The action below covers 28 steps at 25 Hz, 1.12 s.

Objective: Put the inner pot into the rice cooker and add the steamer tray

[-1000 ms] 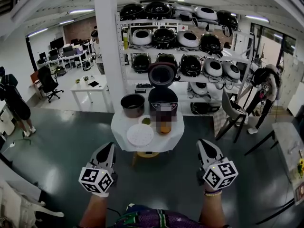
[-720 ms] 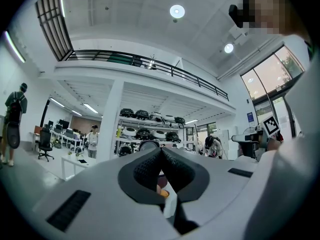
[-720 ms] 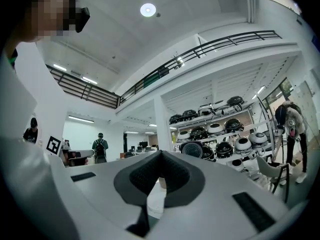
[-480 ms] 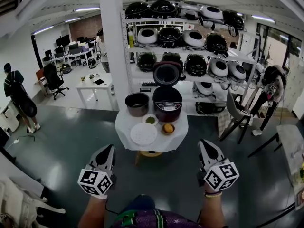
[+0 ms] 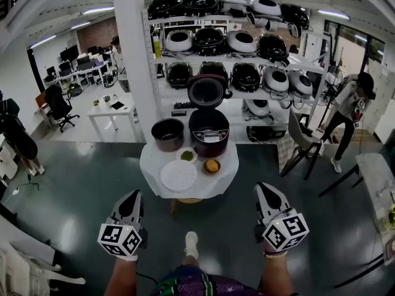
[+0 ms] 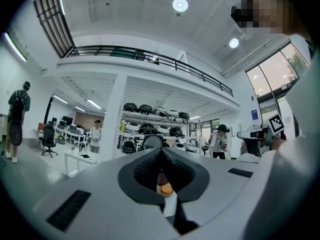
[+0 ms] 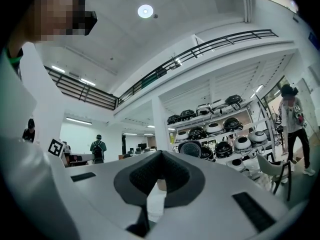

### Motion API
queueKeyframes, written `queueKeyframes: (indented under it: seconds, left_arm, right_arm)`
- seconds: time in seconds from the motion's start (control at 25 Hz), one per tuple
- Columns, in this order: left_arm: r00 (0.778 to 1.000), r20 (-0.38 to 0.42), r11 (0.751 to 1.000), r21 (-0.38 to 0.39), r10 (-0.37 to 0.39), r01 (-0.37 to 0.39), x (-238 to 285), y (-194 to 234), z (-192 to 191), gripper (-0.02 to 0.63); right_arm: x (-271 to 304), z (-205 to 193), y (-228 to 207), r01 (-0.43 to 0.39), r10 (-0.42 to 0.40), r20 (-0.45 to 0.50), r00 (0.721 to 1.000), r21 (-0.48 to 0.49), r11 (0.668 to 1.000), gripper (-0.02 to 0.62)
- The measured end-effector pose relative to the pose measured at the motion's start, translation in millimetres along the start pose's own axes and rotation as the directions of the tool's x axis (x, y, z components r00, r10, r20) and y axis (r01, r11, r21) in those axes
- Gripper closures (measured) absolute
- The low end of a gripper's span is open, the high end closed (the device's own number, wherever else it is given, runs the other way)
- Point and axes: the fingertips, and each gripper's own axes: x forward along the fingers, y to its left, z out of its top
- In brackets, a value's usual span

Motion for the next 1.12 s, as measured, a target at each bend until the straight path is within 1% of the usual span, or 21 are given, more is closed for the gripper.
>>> queueKeyframes:
  seconds: [0.12,0.2,0.28,0.36,0.52,0.64,0.76,0.92,1.12]
  left_arm:
    - [0.997,0.005,0.997,0.039,-0.072,0.072,22,-11,-1,0.586]
    - [0.996,-0.003,0.995,0.041,-0.092,0.092,37,-8,-7,0.585]
    - [0.997,-0.011,0.997,0.019,-0.072,0.073,52,8,-16,0.586]
    - [0.999,-0.006,0.999,0.014,-0.037,0.037,71,26,-16,0.586]
    - [1.000,0.019,1.000,0.008,-0.002,0.002,119,59,-4,0.586]
    - [1.000,0.015,1.000,-0.007,0.024,-0.024,155,89,1,0.586]
    - [0.999,0.009,0.999,-0.024,0.034,-0.034,193,117,9,0.586]
    - [0.999,0.013,0.999,-0.010,0.043,-0.043,242,157,25,0.586]
    - [0.999,0.023,0.999,-0.005,0.033,-0.033,301,203,32,0.586]
  right_arm:
    - [14,7,-11,0.006,-0.006,0.015,1.000,-0.024,1.000,0.589]
    - [27,5,-19,0.015,-0.014,0.018,1.000,-0.038,0.999,0.589]
    - [41,-1,-28,0.023,-0.022,0.010,1.000,-0.042,0.999,0.589]
    - [61,-2,-40,0.033,-0.033,0.002,0.999,-0.043,0.999,0.589]
    - [116,12,-62,0.034,-0.034,-0.004,0.999,-0.066,0.997,0.589]
    - [163,23,-73,0.020,-0.021,-0.006,1.000,-0.079,0.997,0.589]
    - [212,33,-86,0.015,-0.015,-0.006,1.000,-0.071,0.997,0.589]
    - [276,42,-90,-0.008,0.007,-0.012,1.000,-0.073,0.997,0.589]
    - [345,43,-98,-0.001,0.001,-0.002,1.000,-0.072,0.997,0.589]
